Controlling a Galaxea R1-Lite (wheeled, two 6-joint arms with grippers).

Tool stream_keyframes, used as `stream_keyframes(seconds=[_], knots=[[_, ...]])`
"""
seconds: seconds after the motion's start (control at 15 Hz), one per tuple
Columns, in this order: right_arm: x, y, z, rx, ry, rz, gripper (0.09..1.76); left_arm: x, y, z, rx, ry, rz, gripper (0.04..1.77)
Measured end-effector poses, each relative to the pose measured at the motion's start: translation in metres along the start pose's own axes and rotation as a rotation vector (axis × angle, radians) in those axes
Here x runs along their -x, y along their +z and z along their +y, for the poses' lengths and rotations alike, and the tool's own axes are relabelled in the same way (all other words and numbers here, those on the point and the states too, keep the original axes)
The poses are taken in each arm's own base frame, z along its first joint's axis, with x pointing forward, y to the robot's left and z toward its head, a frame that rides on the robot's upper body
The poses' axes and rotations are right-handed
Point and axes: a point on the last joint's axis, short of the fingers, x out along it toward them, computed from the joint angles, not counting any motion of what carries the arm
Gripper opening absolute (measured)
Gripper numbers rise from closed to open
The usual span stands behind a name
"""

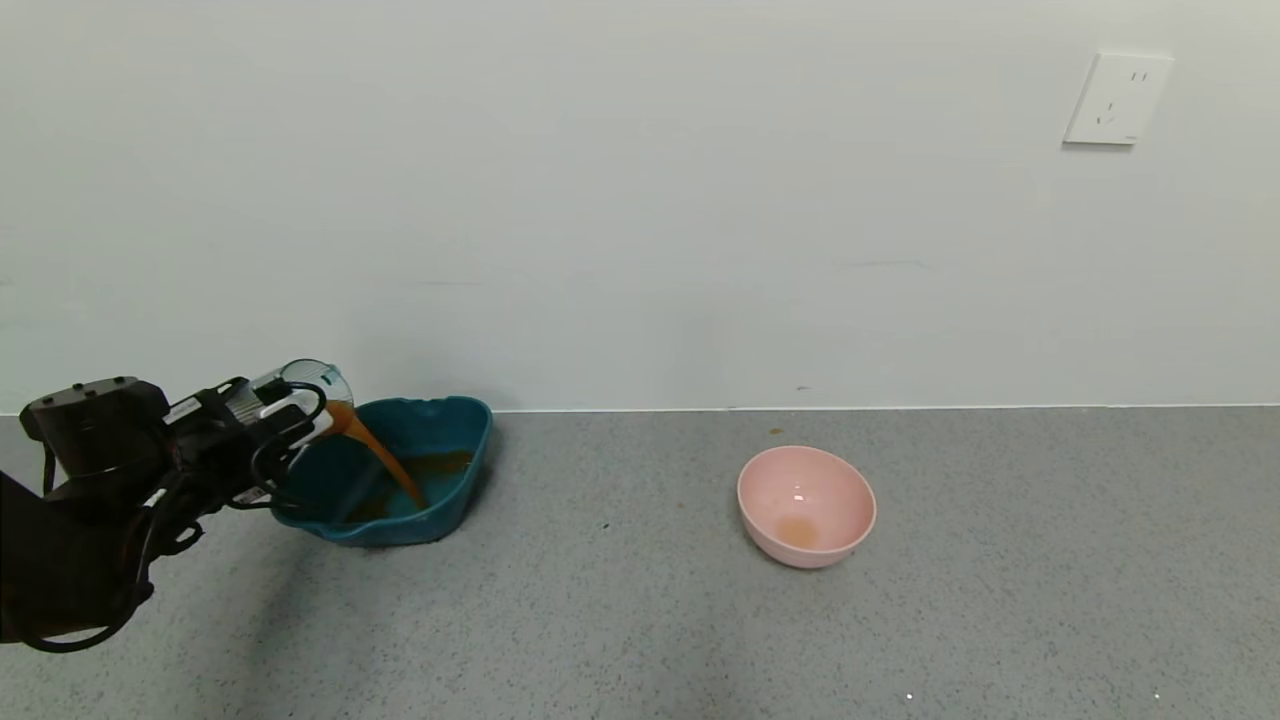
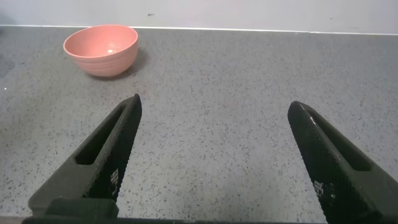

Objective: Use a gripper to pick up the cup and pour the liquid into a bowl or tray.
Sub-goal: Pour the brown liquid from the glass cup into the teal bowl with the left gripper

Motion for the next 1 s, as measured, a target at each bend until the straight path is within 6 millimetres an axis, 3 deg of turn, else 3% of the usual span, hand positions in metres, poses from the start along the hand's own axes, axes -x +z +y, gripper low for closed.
stream_keyframes(seconds=[1.0], knots=[[0.0,0.0,0.0,0.0,0.0,0.0,1.71,-0.001,0.014,0.003,-0.191,0.024,-0.018,1.25]])
